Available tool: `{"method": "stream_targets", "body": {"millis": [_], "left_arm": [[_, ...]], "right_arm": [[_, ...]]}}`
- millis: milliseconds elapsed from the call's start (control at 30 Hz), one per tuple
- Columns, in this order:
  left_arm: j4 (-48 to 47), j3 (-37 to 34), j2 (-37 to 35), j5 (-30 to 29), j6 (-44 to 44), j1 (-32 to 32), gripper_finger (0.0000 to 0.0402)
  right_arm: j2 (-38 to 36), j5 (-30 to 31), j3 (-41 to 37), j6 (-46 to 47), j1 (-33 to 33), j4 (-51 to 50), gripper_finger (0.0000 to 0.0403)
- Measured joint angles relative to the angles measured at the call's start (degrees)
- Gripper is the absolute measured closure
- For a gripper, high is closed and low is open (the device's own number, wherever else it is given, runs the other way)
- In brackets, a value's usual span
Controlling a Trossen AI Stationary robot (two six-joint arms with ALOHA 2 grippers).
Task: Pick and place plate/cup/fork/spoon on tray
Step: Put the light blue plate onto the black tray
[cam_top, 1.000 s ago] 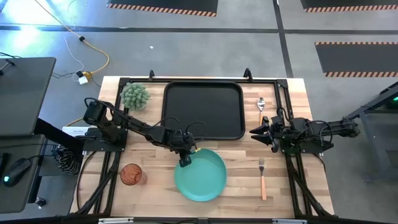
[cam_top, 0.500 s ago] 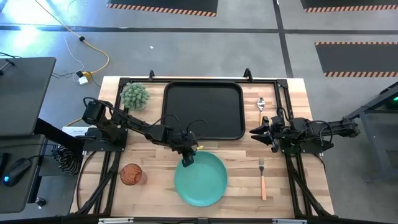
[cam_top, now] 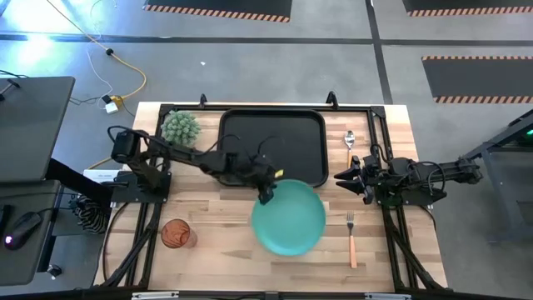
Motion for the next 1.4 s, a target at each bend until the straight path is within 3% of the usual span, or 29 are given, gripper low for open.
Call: {"method": "stream_targets", "body": {"millis": [300,600,700,1133,1400], "left_arm": [[-13.64,8.08,-0.09,-0.09,8.60,8.89,0.0400],[-21.98,10.01,-0.04,0.75,14.33,20.29,0.0400],[-21.47,10.02,-0.04,3.83,14.18,24.15,0.0399],[-21.46,10.01,0.07,4.67,20.88,35.91,0.0398],[-19.36,9.97,2.32,11.32,22.24,40.20,0.0397]], "right_arm": [[0.00,0.00,-0.01,0.00,-0.01,-0.01,0.0268],[0.00,0.00,-0.01,0.00,-0.01,-0.01,0.0268],[0.00,0.00,-0.02,-0.02,0.01,-0.02,0.0268],[0.00,0.00,0.00,-0.02,0.01,0.00,0.0268],[0.00,0.00,0.00,-0.02,-0.01,0.00,0.0268]]}}
